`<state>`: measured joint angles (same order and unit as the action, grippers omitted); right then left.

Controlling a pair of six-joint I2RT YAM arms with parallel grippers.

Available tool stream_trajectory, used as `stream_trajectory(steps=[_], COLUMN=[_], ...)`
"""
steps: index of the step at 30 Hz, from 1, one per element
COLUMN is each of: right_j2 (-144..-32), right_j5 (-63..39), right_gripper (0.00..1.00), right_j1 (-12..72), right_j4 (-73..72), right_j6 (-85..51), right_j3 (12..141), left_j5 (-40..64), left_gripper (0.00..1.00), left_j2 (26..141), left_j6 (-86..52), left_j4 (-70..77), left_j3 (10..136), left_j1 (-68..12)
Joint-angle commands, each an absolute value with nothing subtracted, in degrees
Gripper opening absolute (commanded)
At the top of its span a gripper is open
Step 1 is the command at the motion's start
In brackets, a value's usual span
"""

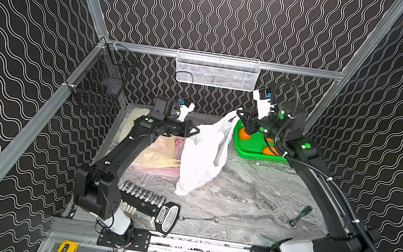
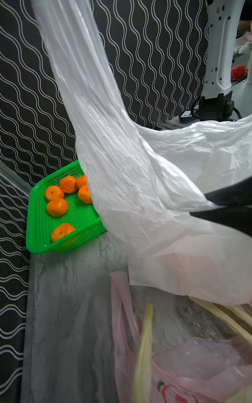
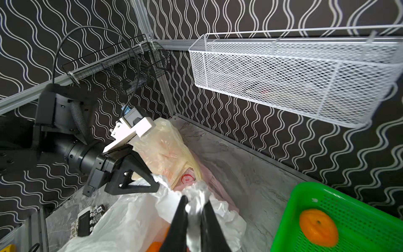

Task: Place the oranges into plastic bags & tie knots
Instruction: Adjust the plastic bag at the center of the board.

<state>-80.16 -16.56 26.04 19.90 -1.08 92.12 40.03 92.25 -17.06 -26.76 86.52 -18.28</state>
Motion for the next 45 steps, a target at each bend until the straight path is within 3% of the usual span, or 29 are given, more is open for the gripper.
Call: stream_trajectory(steps=[1, 8, 11, 14, 18, 21, 24, 32, 45], right_j2=[-76.5, -69.0, -67.6, -68.5, -71.2, -73.9, -77.3, -82.3, -81.7], right_j5=[-13.0, -14.0, -13.4, -9.7, -5.1, -3.4, -3.0, -12.5, -17.3], right_gripper=[0.13, 0.12, 0.1, 0.09, 0.09, 0.09, 0.09, 0.09, 0.09], right_j1=[26.4, 28.8, 29.4, 29.4, 29.3, 29.3, 28.7, 22.6, 20.0], right_j4=[24.0, 30.7, 29.3, 29.3, 30.9, 32.4, 34.1, 34.2, 32.4], right_j6=[-3.0, -8.1, -12.4, -17.0, -20.6, -21.4, -22.3, -24.6, -26.7], right_j3=[91.0, 88.3, 85.2, 83.8, 85.3, 88.4, 92.4, 96.1, 93.4], left_j5=[39.0, 40.4, 39.2, 34.4, 28.3, 22.6, 16.1, 13.9, 15.1], left_gripper=[0.0, 0.0, 0.21, 0.53, 0.79, 0.88, 0.97, 0.99, 0.99], left_j2=[95.7, 107.5, 110.2, 109.9, 101.2, 92.8, 82.9, 68.1, 77.9], left_j6=[-13.8, -10.5, -10.9, -14.1, -17.2, -10.9, -4.3, 2.3, 15.7], left_j4=[-29.1, -34.0, -33.6, -32.2, -28.0, -31.9, -33.6, -21.9, -20.2], left_j3=[92.4, 110.3, 113.6, 113.5, 105.3, 100.3, 92.4, 74.0, 82.4], left_j1=[-21.4, -26.2, -26.3, -23.7, -18.2, -19.3, -25.7, -42.0, -56.6])
